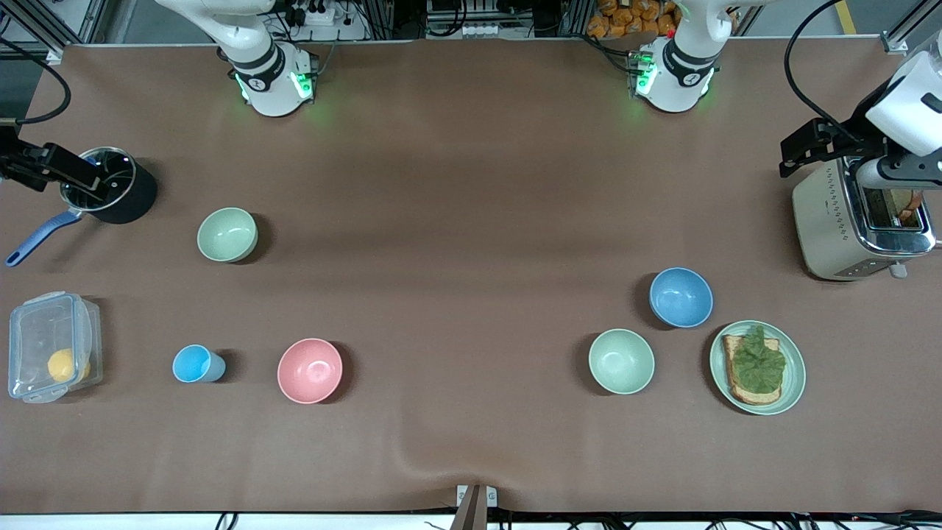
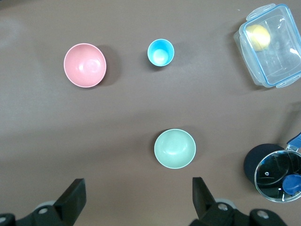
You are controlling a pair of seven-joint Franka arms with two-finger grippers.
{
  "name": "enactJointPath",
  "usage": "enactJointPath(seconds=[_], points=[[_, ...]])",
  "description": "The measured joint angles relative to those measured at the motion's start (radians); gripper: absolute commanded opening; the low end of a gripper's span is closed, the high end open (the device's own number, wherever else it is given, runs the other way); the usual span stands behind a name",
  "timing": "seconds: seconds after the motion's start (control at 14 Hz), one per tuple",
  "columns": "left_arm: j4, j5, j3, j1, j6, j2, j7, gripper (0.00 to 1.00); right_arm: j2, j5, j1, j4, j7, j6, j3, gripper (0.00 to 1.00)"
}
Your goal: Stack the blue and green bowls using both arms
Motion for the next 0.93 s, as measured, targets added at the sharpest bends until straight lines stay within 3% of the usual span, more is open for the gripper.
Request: enactJointPath(seconds=[0.57, 0.93], points=[[0.000, 0.000, 0.001, 0.000, 0.000, 0.001, 0.000, 1.00, 0.005, -0.008, 0.039, -0.017, 0.026, 0.010, -0.005, 1.00], [-0.002, 0.000, 0.008, 0.002, 0.000, 0.015, 0.000, 1.00, 0.023, -0.011, -0.028, -0.152, -0.034, 0.068, -0.011, 1.00]])
